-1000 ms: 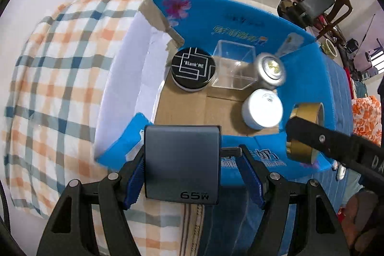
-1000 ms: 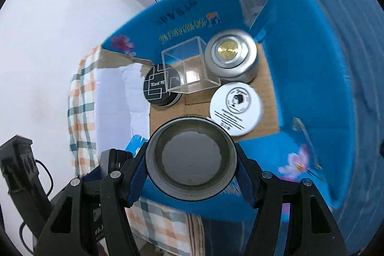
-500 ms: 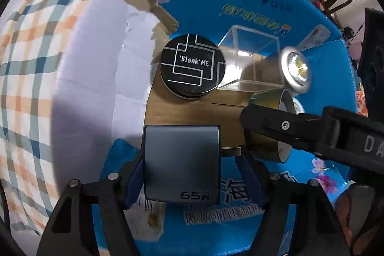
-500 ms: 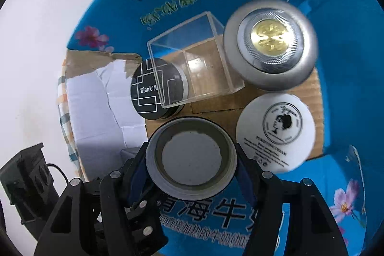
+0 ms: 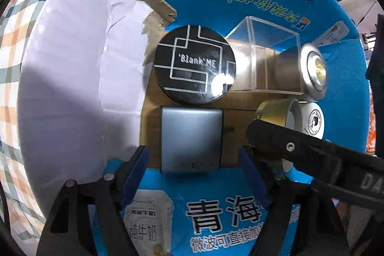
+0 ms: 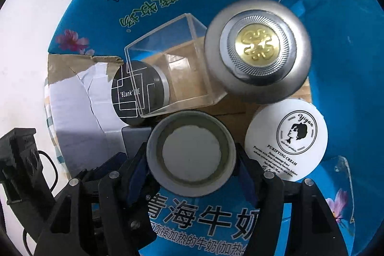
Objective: Organize rigid objects
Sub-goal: 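Release the charger and lid inside the box, withdraw both tools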
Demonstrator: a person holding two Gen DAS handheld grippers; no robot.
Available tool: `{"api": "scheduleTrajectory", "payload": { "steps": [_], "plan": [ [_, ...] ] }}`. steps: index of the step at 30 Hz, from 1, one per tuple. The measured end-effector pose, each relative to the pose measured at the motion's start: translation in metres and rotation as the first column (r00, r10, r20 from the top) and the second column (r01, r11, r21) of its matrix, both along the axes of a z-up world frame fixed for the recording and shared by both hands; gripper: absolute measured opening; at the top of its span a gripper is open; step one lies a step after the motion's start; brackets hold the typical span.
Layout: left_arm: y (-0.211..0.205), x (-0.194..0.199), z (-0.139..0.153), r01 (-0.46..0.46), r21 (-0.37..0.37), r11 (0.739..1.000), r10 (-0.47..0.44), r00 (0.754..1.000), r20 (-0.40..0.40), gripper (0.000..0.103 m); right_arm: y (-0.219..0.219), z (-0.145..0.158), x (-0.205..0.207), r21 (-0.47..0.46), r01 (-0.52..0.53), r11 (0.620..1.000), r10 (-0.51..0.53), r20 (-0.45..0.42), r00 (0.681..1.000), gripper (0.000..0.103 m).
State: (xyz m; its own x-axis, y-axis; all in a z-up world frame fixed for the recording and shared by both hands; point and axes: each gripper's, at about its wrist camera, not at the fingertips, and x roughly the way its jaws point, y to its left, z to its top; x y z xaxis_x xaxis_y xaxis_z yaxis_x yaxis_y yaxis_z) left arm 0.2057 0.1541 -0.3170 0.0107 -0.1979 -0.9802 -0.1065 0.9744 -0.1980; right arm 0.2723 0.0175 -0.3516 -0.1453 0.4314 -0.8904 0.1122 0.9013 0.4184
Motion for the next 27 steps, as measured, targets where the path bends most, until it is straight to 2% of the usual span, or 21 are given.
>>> {"api": "scheduleTrajectory", "payload": {
  "steps": [3, 10, 12, 13, 15, 21, 27],
  "plan": [
    [-0.002, -0.003, 0.005, 0.012, 0.016, 1.000, -0.012, 1.000, 0.007, 0.083, -0.004, 0.002, 0.002, 0.011, 0.003, 1.000, -0.003, -0.002, 1.000, 0.076],
    [-0.002, -0.014, 0.022, -0.002, 0.025, 1.000, 0.001, 1.000, 0.030, 0.092, -0.015, 0.024, -0.004, 0.011, 0.001, 1.000, -0.001, 0.042, 0.999, 0.092],
    [-0.002, -0.018, 0.030, -0.004, 0.027, 1.000, 0.003, 0.999, 0.039, 0.103, -0.022, 0.034, -0.004, -0.003, 0.002, 1.000, -0.001, 0.068, 0.998, 0.092],
    [-0.003, -0.019, 0.033, 0.000, 0.035, 0.999, -0.001, 0.999, 0.045, 0.103, -0.026, 0.040, -0.005, -0.017, -0.001, 1.000, 0.003, 0.081, 0.997, 0.093],
    [-0.002, -0.024, 0.043, 0.003, 0.057, 0.998, -0.006, 0.998, 0.061, 0.103, -0.033, 0.052, -0.007, -0.060, -0.015, 0.998, 0.022, 0.120, 0.993, 0.103],
    [0.012, -0.038, 0.060, -0.029, 0.116, 0.993, 0.016, 0.994, 0.109, 0.103, -0.049, 0.084, -0.027, -0.227, -0.054, 0.972, 0.109, 0.235, 0.966, 0.103],
    [0.015, -0.053, 0.078, -0.033, 0.186, 0.982, 0.004, 0.988, 0.156, 0.103, -0.053, 0.106, -0.052, -0.288, -0.100, 0.952, 0.187, 0.292, 0.938, 0.103]
  ]
}}
